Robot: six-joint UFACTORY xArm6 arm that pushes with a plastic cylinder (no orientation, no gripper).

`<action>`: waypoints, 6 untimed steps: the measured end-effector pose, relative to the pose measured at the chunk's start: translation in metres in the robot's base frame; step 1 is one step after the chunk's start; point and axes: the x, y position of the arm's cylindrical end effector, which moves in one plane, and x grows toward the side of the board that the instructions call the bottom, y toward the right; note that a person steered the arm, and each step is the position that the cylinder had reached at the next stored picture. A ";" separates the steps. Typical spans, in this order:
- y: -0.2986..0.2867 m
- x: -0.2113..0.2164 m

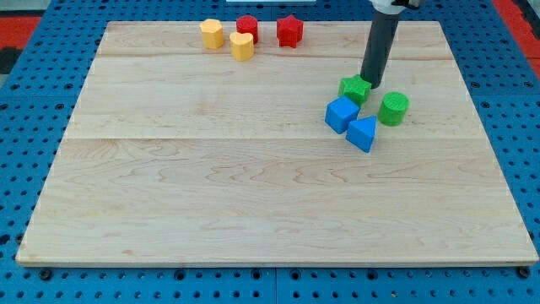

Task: Push the blue triangle at the bottom of the blue cube

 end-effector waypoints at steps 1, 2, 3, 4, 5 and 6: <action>0.003 0.000; 0.004 0.000; 0.007 0.000; 0.029 0.001; 0.070 0.023; 0.059 0.068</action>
